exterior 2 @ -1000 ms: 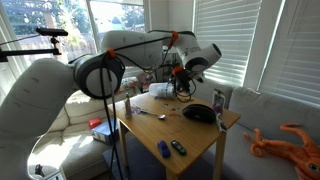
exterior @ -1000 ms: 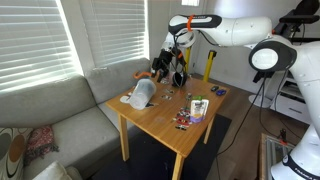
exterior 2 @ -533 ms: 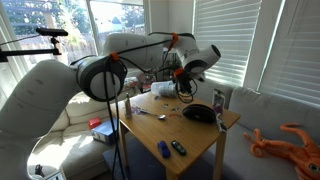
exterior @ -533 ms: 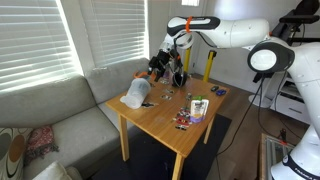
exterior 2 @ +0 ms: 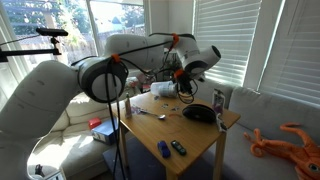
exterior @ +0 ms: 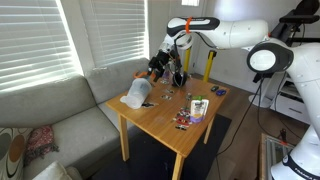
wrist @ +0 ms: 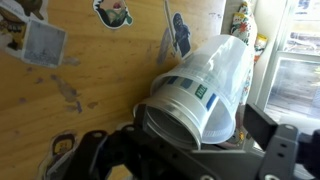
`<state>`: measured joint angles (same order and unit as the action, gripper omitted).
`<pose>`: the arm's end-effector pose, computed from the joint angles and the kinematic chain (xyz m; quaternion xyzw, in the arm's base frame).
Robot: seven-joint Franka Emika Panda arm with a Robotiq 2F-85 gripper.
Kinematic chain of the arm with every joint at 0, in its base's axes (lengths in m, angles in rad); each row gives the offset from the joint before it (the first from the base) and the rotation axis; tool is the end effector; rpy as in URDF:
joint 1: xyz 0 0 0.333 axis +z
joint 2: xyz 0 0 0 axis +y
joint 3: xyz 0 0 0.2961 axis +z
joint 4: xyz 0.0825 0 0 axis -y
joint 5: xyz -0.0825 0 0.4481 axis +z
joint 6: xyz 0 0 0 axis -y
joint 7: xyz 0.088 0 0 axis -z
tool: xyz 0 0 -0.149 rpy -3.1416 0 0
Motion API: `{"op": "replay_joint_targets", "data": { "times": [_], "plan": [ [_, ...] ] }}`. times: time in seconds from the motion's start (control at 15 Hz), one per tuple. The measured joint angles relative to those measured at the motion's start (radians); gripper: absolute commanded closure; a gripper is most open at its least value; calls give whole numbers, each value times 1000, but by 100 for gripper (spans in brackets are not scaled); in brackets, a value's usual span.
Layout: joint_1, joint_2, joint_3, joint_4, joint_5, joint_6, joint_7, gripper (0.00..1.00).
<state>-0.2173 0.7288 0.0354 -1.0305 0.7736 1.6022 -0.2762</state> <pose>0.7907 -0.0498 0.3786 -0.9197 0.0013 -0.0183 0.3922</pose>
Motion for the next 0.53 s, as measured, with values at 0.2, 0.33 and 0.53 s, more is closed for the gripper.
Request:
{"op": "replay_joint_targets", "data": {
  "times": [0.2,0.33,0.53],
  "plan": [
    [-6,1,5,0,0,0,-10,22],
    [-7,4,6,0,0,0,-13,40],
    [-7,14,9,0,0,0,-13,65]
  ]
}}
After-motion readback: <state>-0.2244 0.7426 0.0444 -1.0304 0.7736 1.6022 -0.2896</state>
